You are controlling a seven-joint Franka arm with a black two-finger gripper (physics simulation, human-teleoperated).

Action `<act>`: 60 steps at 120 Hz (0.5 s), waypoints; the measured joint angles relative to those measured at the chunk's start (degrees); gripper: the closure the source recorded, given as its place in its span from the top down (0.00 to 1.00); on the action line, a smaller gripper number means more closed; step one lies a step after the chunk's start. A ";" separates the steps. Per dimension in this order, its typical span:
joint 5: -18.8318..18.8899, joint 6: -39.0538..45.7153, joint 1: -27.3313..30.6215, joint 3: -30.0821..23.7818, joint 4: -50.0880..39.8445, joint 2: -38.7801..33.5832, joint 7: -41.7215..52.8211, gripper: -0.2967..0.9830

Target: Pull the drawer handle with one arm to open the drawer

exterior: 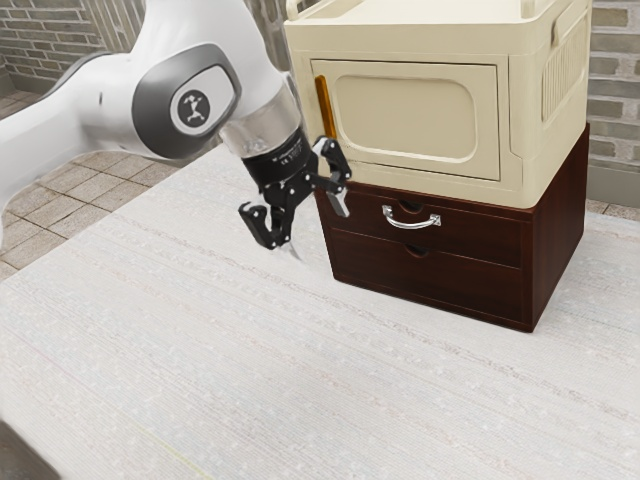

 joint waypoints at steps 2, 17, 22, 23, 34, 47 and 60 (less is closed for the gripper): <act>0.00 0.23 0.04 0.00 -0.05 0.02 -0.21 0.68; -0.01 1.88 -1.42 -0.01 -0.24 0.16 -1.64 0.58; -0.01 2.33 -2.08 -0.01 -0.25 0.30 -2.05 0.55; -0.01 2.41 -2.18 -0.01 -0.25 0.39 -2.13 0.55; -0.07 3.18 -2.76 -0.02 -0.21 0.97 -2.93 0.51; -0.14 4.44 -2.33 -0.02 -0.24 2.15 -3.74 0.48; -0.17 6.15 -2.11 -0.01 -0.18 3.47 -4.43 0.47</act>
